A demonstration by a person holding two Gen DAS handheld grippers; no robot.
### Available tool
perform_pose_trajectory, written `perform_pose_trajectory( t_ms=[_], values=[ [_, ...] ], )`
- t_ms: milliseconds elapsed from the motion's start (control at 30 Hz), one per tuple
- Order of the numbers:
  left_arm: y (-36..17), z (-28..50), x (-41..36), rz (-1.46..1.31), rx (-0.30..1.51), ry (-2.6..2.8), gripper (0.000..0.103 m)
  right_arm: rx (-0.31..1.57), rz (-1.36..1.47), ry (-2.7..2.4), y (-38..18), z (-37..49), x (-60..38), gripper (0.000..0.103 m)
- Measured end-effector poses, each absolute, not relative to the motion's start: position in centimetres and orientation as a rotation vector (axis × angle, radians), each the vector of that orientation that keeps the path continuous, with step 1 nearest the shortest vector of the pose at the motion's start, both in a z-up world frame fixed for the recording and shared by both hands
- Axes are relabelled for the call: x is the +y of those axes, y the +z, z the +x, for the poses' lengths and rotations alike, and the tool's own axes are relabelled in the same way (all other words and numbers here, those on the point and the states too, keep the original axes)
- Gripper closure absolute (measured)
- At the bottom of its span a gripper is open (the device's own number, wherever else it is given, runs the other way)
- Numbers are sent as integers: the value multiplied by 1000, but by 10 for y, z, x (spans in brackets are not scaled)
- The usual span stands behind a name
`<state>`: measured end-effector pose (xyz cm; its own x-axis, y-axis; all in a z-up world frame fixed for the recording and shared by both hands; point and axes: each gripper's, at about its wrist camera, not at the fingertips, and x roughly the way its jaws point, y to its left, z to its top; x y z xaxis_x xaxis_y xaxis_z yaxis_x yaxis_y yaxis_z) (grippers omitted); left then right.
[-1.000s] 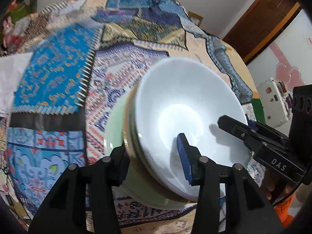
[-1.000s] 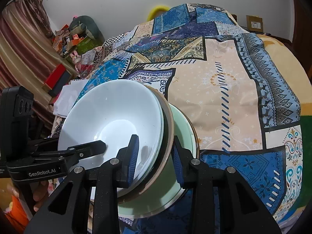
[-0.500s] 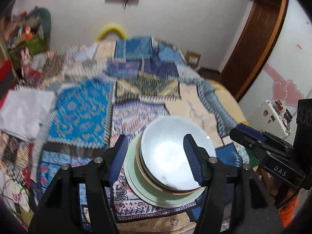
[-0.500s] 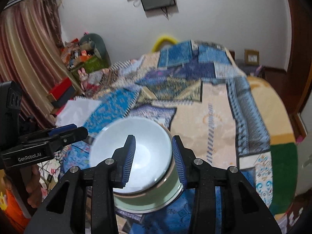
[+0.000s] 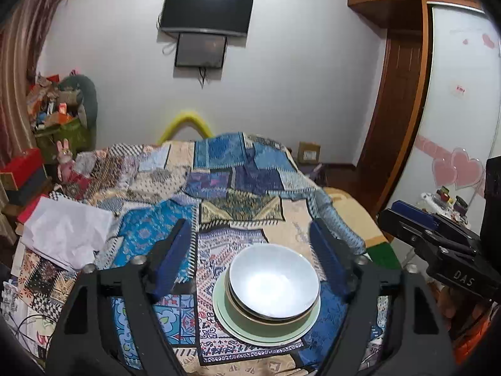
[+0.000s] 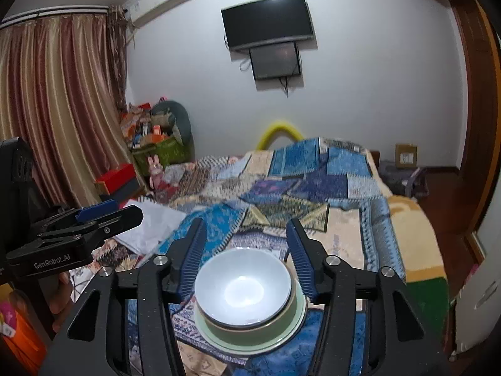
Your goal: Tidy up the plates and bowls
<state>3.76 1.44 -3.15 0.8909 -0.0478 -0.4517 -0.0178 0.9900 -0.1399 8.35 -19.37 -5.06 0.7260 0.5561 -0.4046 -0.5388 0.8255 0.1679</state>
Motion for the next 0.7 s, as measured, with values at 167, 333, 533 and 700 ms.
perform_pose_trajectory(
  t_ms=[167,333,533,700],
  values=[
    [-17,17,9,-117,387,8,7,398,42,601,-40,74,-197,43],
    [-8,4,5,-92,336,26,1,356,47,596,-35,67,-198,34],
    [-4,-5,2,-83,300,40,0,311,45,586,-30,57,-199,22],
    [-3,-12,-2,-70,279,49,0,276,49,565,-27,50,-201,14]
  ],
)
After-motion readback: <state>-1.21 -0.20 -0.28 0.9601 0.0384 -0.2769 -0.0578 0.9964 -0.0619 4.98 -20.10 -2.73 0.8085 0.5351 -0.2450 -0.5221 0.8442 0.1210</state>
